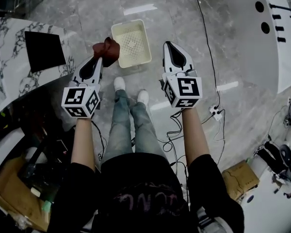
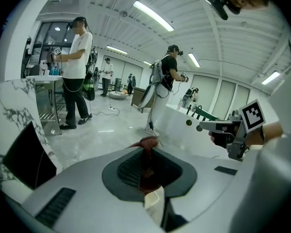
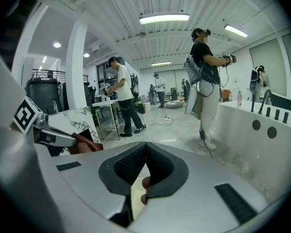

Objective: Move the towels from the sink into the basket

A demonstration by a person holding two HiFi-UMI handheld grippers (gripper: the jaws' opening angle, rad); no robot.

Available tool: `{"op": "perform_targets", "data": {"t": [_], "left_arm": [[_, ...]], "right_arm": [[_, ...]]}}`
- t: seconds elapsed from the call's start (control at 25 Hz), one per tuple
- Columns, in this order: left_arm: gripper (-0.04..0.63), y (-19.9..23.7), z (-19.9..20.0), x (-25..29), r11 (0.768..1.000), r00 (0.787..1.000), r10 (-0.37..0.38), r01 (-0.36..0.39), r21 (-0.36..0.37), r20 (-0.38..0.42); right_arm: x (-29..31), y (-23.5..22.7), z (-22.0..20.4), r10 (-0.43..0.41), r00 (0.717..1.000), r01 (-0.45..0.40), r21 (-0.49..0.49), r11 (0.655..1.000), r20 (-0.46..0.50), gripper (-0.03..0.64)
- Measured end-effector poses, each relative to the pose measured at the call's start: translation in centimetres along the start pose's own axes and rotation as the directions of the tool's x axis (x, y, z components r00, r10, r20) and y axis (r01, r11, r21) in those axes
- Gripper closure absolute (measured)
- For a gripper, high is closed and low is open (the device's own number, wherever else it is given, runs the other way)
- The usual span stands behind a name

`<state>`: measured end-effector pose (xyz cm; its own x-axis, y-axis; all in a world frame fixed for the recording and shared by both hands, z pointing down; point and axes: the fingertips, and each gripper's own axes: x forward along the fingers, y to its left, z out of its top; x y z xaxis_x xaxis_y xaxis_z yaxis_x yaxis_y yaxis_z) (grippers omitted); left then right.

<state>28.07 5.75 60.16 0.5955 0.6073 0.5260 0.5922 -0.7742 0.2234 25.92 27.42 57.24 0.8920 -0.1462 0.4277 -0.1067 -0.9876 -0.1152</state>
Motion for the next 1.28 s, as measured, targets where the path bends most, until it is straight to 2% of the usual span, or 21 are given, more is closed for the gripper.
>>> {"op": "perform_targets", "data": {"t": [0.12,0.36,0.56,0.8,1.28], "left_arm": [[0.545,0.8,-3.2,3.5,1.000,0.999,-0.015,0.014,-0.020,-0.036],[0.545,2.4,-10.4,9.9,0.997,0.995,-0.040,0.035,-0.065,-0.090],[0.545,4.6,-16.6,15.5,0.998,0.991,-0.057,0.052,-0.047,-0.119],[0.545,6.5,-25.3,21.7,0.997,0.985,-0.079,0.076,-0.025,-0.154],[0.544,9.2,-38.5,33.0,0.990,0.969,-0.135,0.140,0.011,-0.205]], "right_arm": [[1.9,-1.4,-4.1,-0.020,0.999,0.019,-0.013,1.000,-0.035,0.601],[5.6,-3.4,-11.8,-0.047,0.996,0.049,0.027,0.998,-0.076,0.601],[9.4,-4.7,-18.9,-0.057,0.993,0.063,0.052,0.997,-0.102,0.601],[13.8,-6.3,-28.2,-0.049,0.990,0.054,0.035,0.998,-0.130,0.601],[21.9,-8.9,-41.8,-0.050,0.989,0.056,0.039,0.998,-0.142,0.601]]}}
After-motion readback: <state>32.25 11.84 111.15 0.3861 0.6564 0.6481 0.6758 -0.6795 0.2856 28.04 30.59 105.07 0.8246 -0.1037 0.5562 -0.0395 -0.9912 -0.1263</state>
